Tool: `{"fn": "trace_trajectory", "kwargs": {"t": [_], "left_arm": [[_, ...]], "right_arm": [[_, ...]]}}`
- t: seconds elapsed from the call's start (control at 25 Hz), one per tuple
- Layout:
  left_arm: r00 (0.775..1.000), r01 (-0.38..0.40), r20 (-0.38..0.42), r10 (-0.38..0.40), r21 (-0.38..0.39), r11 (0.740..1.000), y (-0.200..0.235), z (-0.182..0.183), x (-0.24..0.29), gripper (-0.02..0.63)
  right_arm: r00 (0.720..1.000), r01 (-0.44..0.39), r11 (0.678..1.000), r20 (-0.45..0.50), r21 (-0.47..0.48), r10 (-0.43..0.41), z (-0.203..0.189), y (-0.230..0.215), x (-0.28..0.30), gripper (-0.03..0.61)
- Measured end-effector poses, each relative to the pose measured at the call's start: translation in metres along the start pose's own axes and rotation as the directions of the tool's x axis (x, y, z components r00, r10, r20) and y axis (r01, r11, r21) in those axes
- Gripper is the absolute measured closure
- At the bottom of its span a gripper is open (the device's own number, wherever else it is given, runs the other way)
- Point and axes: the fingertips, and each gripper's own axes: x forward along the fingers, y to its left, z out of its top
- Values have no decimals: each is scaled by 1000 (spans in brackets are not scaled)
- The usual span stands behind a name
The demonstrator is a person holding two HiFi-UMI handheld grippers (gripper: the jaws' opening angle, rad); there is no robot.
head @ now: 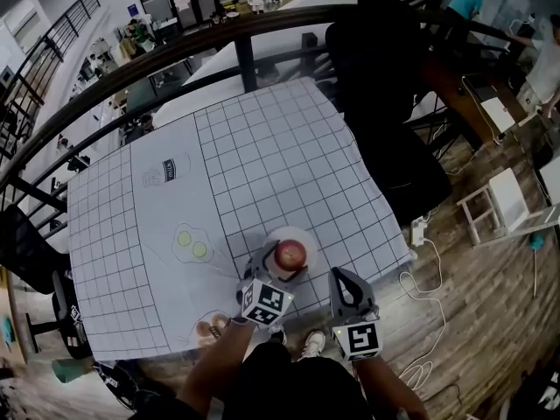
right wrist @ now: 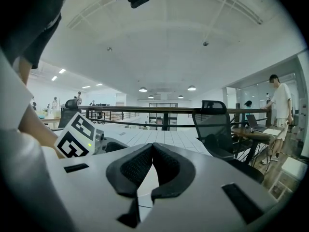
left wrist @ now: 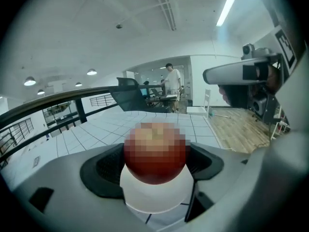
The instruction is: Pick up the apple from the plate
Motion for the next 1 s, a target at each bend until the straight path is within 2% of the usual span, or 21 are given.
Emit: {"fn": "trace_trajectory", "kwargs": {"t": [0.2, 0.6, 0.84, 1.0], "left_arm": [[997, -24, 73, 25, -15, 1000, 1, 35, -26, 206], [973, -57, 222, 58, -13, 998, -5, 116, -87, 206], [962, -68, 261, 80, -54, 996, -14, 146, -122, 206], [958, -92, 270, 101, -44, 995, -17, 158, -136, 206]], "right_arm": [[999, 36, 999, -30, -21, -37, -4, -22, -15, 555], [999, 21, 999, 39, -37, -20, 21, -26, -28, 555], [997, -10, 999, 77, -50, 13, 38, -17, -40, 555], [993, -37, 997, 112, -69, 44, 55, -10, -47, 555]]}}
